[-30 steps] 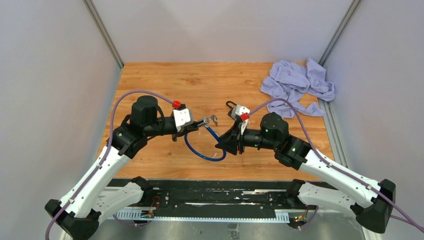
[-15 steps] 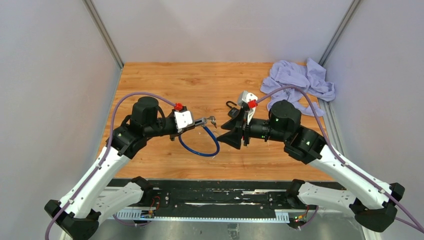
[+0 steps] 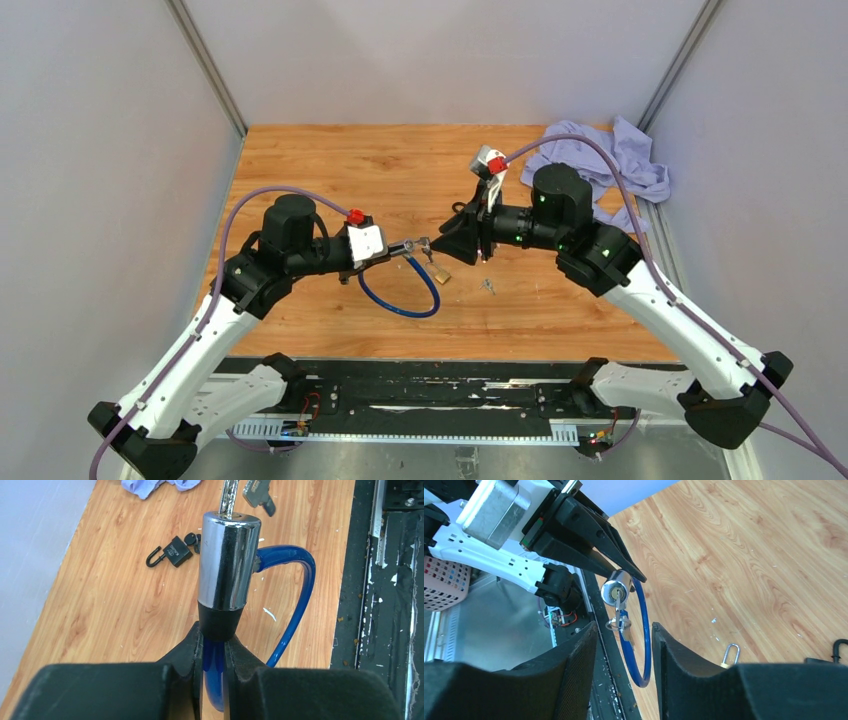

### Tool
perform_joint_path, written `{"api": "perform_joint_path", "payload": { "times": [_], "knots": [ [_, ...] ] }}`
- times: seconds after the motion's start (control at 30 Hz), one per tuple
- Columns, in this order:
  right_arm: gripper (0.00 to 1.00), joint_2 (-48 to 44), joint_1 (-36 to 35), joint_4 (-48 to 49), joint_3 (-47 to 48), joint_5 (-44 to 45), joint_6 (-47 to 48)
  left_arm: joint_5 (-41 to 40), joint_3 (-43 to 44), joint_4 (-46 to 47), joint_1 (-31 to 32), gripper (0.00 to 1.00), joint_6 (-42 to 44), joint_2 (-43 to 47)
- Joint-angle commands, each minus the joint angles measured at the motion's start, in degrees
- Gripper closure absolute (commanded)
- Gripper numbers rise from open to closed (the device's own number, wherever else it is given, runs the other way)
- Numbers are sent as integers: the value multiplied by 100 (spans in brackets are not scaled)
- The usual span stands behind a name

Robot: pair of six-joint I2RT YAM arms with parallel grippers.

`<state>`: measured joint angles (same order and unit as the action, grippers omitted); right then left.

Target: Unlock with the key

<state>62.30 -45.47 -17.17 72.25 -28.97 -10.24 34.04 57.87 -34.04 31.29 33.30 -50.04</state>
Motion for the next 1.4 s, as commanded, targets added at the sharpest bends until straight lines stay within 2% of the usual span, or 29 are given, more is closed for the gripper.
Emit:
{"api": "perform_joint_path", "payload": {
  "times": [0.0,0.4,0.7,0.97,1.27,1.37],
  "knots": [
    [58,218,133,-48,353,-568,-266,198,176,152,-17,100,27,108],
    [78,514,154,-90,474,-866,-400,199,181,135,-17,100,10,100],
    [77,528,186,-236,587,-803,-261,236,155,126,-17,100,-18,113],
    [98,586,200,-337,585,-907,-235,233,164,151,-17,100,-51,126],
    [100,647,203,-490,634,-958,-103,241,159,126,-17,100,0,122],
    [99,757,198,-793,835,-1022,73,300,208,-91,-16,100,288,76]
  ]
}}
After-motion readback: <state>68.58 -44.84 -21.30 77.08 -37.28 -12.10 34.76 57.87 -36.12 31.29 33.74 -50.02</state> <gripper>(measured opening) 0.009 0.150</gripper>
